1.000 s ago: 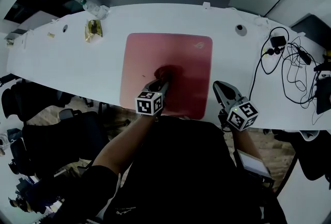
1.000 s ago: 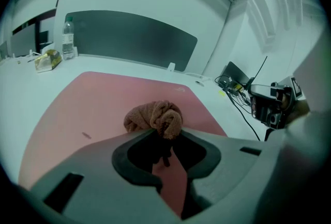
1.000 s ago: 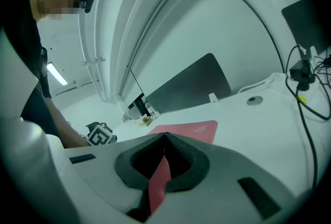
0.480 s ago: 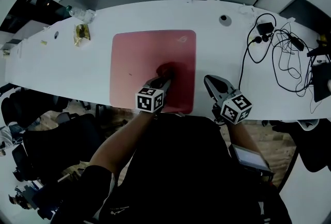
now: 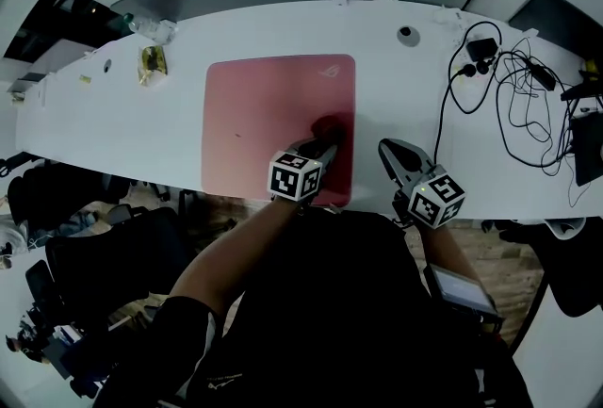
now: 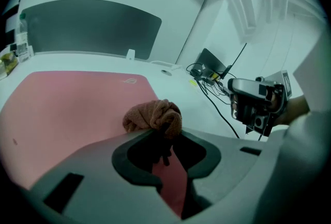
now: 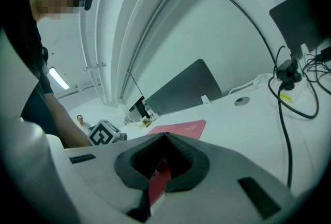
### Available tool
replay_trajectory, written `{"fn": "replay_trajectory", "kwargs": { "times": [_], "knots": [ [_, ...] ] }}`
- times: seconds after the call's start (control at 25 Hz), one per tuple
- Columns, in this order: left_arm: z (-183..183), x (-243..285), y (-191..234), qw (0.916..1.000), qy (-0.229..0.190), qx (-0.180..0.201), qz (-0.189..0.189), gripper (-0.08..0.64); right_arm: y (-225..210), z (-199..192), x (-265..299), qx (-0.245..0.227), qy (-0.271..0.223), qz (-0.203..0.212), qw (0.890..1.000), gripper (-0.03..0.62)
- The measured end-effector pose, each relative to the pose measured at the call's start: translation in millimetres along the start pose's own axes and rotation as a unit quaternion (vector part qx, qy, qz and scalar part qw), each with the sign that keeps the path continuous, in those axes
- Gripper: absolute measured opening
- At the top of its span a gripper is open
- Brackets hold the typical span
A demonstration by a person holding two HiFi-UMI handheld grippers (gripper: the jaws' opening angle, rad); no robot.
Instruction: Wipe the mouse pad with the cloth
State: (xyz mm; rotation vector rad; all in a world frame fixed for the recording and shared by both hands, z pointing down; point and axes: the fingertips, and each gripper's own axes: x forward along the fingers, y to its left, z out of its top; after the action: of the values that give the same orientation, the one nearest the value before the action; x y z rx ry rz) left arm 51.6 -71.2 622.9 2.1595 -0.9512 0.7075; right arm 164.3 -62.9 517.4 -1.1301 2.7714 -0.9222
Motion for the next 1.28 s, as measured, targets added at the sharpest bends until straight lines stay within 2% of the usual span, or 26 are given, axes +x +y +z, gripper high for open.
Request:
{"fn": "replay_trajectory", "kwargs": {
  "times": [0.16, 0.44, 0.64, 0.8, 0.92, 1.04, 1.28],
  "knots": [
    [4, 11, -17, 0.9997, 0.003, 0.008, -0.025, 0.097, -4, 0, -6, 0.002, -0.003, -0.008, 1.000, 0.026],
    [10, 24, -41, 0.9973, 0.005, -0.007, -0.073, 0.097, -9, 0, -12, 0.004, -0.001, -0.016, 1.000, 0.026],
    [29, 21, -54, 0.9954, -0.016, -0.005, -0.094, 0.097, -13, 8, -10, 0.005, -0.009, -0.018, 1.000, 0.026],
    [49, 24, -45, 0.9957, -0.041, -0.007, -0.083, 0.097, -16, 13, -13, 0.007, -0.016, -0.026, 0.999, 0.026],
    [59, 32, -24, 0.9960, -0.049, -0.038, -0.064, 0.098, -17, 10, -17, 0.010, -0.014, -0.032, 0.999, 0.026],
    [60, 39, -3, 0.9961, -0.050, -0.063, -0.037, 0.098, -22, 6, -21, 0.014, -0.011, -0.033, 0.999, 0.026],
    [48, 48, 5, 0.9973, -0.033, -0.064, -0.010, 0.097, -30, 5, -35, 0.014, -0.005, -0.044, 0.999, 0.026]
  ]
}}
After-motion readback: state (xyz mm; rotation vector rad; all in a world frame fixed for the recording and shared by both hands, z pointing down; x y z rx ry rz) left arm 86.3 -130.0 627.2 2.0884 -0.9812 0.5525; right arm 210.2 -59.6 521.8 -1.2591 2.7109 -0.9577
